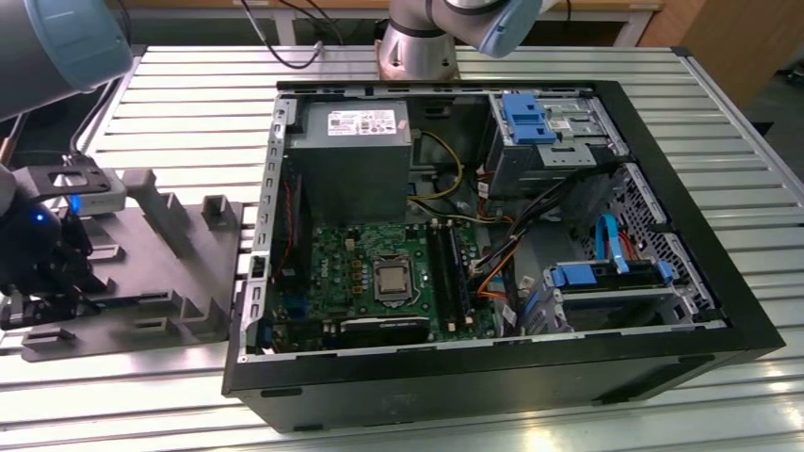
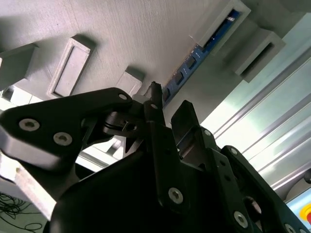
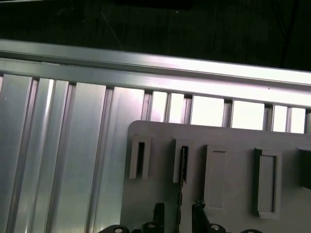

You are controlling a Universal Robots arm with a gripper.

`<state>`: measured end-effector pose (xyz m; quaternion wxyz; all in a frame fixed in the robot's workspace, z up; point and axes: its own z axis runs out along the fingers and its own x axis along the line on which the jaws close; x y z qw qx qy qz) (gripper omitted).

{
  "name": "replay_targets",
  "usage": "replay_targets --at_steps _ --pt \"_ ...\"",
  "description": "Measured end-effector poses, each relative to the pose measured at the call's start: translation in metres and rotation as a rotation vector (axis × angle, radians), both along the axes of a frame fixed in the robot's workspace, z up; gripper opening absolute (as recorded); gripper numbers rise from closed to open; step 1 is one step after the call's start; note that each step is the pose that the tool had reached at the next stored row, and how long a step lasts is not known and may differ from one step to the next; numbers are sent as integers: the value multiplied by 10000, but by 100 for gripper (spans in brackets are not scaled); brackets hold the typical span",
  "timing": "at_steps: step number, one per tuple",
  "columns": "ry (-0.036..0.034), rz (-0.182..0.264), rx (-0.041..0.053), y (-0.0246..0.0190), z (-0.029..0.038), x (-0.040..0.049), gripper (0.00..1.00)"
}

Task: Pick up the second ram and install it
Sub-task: 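Pick up the second ram and move it above second insertion slot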

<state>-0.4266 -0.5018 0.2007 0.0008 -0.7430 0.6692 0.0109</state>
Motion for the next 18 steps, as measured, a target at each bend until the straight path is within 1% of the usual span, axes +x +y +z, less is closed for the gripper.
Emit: replay_targets --at_steps 9,11,12,13,14,18 --pt "1 9 7 1 -10 0 36" --pt "1 9 7 1 -11 0 34" --pt "0 9 7 1 -11 0 28" --pt "0 8 7 1 -12 0 28" --pt "0 9 7 1 -12 0 21" --pt "1 9 6 1 -13 0 21"
